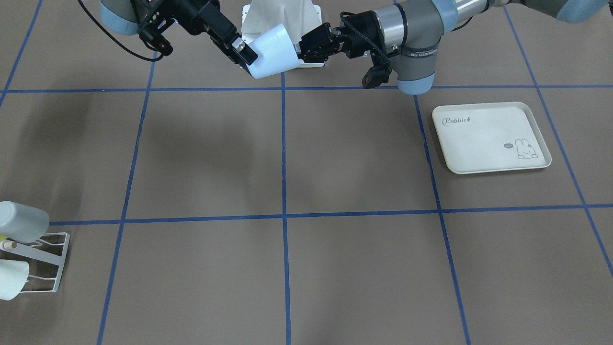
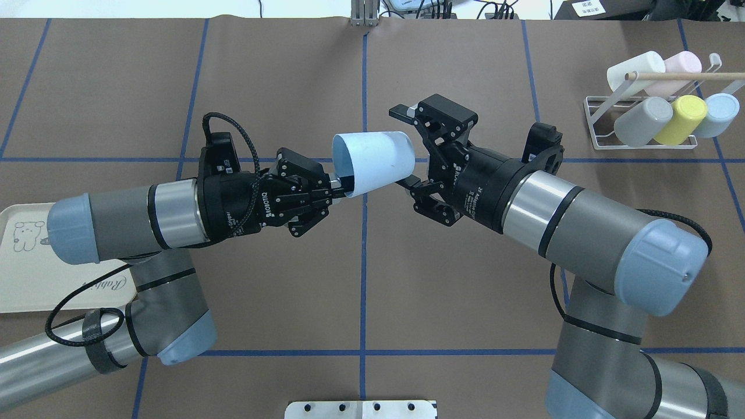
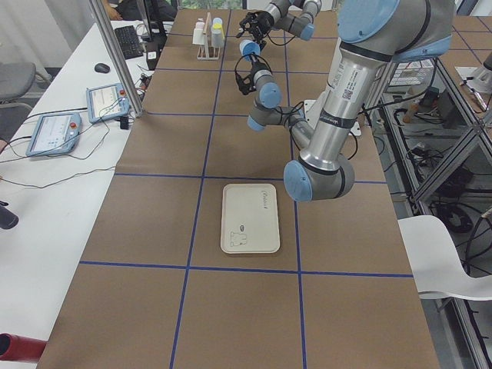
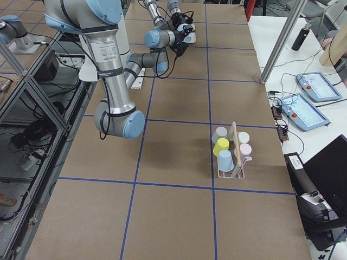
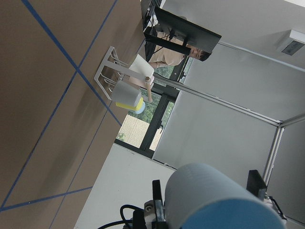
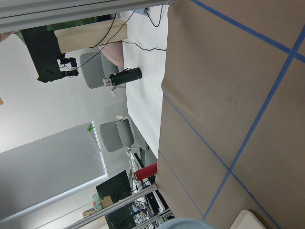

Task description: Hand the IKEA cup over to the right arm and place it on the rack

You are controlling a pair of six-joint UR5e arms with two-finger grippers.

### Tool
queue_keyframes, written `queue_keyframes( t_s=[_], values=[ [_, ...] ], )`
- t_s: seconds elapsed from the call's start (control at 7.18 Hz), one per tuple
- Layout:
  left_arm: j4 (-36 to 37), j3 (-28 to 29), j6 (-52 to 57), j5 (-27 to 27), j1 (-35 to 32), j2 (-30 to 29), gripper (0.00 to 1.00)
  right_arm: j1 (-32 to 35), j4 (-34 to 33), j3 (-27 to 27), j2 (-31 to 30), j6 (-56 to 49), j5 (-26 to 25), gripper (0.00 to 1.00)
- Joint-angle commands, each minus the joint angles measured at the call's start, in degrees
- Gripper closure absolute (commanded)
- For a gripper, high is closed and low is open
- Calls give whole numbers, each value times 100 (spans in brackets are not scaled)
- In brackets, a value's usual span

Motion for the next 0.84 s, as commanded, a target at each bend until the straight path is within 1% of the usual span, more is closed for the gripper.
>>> queue_keyframes(
  t_s=[0.0, 0.14, 0.28, 0.42, 0.56, 0.7],
  values=[
    [-4, -12, -6, 3, 12, -35, 100, -21, 0, -3, -1, 0, 0, 4],
    [5, -4, -6, 3, 20, -79, 100, -30, 0, -3, -1, 0, 0, 6],
    [5, 5, -6, 3, 21, -70, 100, -39, 0, 6, -1, 0, 0, 22],
    [5, 5, -6, 3, 29, -79, 100, -39, 0, 6, -1, 0, 0, 54],
    [5, 5, 3, 3, 29, -79, 85, -39, 0, 15, -1, 0, 0, 82],
    [5, 14, 11, 3, 29, -79, 55, -39, 0, 15, -1, 0, 0, 95]
  ],
)
